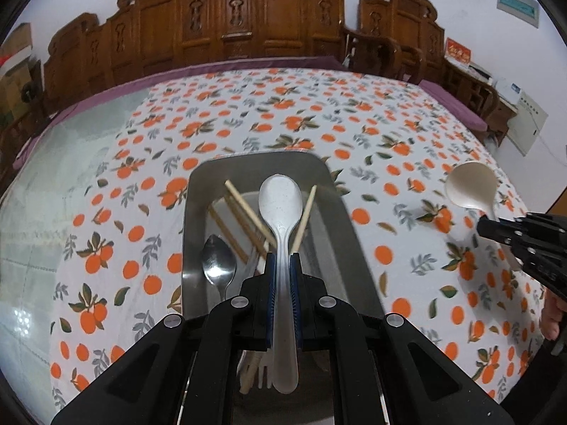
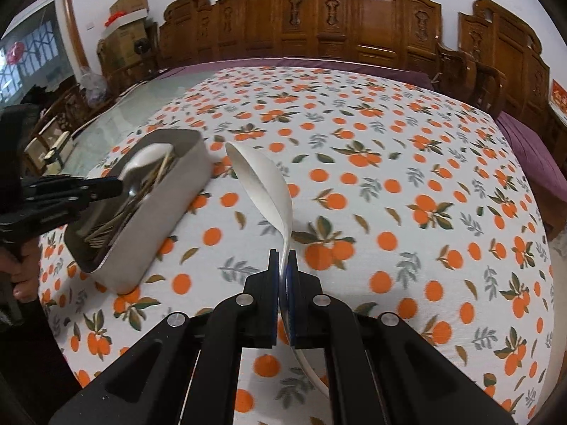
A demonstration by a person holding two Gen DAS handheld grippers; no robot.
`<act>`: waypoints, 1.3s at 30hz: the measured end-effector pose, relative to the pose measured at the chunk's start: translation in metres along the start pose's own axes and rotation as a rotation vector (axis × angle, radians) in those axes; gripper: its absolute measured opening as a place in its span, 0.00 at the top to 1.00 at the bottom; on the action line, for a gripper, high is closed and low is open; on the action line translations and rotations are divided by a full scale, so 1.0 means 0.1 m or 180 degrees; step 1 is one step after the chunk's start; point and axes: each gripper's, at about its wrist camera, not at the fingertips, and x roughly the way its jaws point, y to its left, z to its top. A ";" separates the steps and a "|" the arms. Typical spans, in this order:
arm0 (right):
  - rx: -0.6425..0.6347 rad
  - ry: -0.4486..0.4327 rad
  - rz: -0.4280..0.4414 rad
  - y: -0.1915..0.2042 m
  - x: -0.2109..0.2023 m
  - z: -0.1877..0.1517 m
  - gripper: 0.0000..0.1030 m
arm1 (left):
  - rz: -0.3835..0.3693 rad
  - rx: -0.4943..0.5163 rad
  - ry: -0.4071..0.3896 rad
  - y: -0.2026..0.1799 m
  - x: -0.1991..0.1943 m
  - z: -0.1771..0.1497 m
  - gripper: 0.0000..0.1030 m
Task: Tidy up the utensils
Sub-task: 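Carry the white spoon over the tray and lower it in with the left tool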
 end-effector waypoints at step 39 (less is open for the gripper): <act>0.0049 -0.0255 0.0669 1.12 0.04 0.57 0.95 | 0.0291 -0.0194 -0.0608 0.65 -0.69 0.08 0.15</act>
